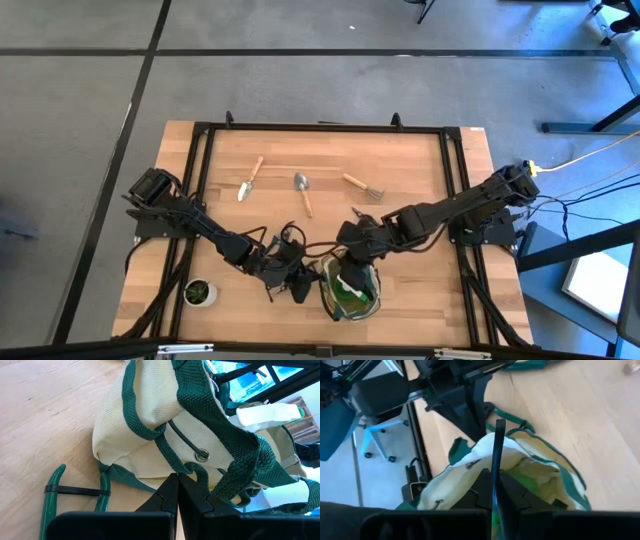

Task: Pick & Place Garden tools in Gardening bag
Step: Put the green shear scissors into the gardening bag

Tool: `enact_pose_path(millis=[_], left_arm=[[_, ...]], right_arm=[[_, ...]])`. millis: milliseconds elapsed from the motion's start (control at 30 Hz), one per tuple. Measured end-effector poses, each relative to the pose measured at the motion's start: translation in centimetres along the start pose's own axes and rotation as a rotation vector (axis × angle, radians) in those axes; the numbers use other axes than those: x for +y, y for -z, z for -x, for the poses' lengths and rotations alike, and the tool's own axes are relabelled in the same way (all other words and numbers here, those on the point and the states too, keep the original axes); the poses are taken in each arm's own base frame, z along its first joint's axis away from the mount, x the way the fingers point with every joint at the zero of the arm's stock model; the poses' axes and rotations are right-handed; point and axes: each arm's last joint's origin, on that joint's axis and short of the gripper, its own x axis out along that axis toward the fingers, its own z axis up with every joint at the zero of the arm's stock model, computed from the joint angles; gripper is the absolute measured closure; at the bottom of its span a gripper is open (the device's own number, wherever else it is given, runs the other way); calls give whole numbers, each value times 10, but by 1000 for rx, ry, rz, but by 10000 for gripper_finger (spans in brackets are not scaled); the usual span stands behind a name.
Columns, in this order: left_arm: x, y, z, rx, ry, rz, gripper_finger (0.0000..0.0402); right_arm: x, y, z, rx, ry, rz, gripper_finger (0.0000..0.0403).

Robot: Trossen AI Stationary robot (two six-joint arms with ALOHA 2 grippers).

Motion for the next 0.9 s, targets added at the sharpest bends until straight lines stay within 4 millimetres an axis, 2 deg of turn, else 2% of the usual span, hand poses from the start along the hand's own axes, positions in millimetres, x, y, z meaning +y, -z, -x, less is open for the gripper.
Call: enact_pose_path(millis=[900], left_arm=[[0,0,0,17,9,10,401]], right_arm=[[-1,18,-27,76,119,76,396]])
